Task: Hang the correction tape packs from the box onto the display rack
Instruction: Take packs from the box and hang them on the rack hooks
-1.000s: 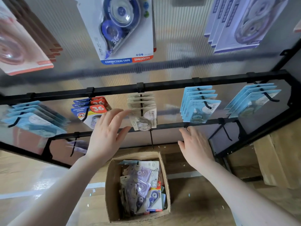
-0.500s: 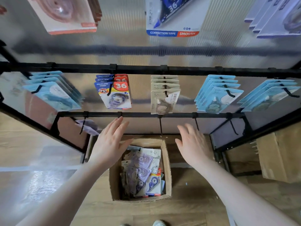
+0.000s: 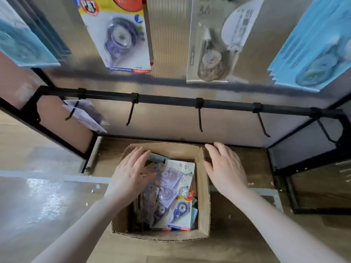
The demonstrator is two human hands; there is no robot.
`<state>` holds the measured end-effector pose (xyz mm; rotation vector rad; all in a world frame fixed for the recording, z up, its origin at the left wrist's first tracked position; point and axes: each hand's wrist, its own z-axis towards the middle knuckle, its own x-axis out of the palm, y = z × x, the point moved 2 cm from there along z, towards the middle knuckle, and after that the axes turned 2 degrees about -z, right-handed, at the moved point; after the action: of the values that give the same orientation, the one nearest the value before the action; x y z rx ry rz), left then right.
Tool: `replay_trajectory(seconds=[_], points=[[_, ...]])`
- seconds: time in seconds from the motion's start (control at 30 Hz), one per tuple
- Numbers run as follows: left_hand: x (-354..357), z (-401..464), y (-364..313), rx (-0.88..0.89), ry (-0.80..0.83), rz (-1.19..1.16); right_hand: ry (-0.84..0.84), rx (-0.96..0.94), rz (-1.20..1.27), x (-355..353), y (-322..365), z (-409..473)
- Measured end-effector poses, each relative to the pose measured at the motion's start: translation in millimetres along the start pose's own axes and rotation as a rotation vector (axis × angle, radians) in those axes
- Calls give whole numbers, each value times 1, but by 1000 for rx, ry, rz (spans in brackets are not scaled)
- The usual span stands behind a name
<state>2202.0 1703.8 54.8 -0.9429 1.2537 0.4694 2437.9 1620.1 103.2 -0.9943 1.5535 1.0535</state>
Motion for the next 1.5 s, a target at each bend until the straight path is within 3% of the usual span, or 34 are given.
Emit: replay_trajectory(seconds=[0.13, 0.43, 0.6, 1.0, 1.5], points=[[97, 12, 43, 54, 12, 99, -21, -49, -15, 91, -19, 29], [185, 51, 112, 75, -23, 225, -140, -136, -30, 194, -34, 67], [188, 66, 124, -52, -40, 115, -287, -157, -99, 207, -31, 74], [208, 75, 126, -155, -223, -159, -390, -276, -228, 219, -27, 76], [225, 69, 132, -279, -210, -149, -401, -275, -223, 220, -29, 76]])
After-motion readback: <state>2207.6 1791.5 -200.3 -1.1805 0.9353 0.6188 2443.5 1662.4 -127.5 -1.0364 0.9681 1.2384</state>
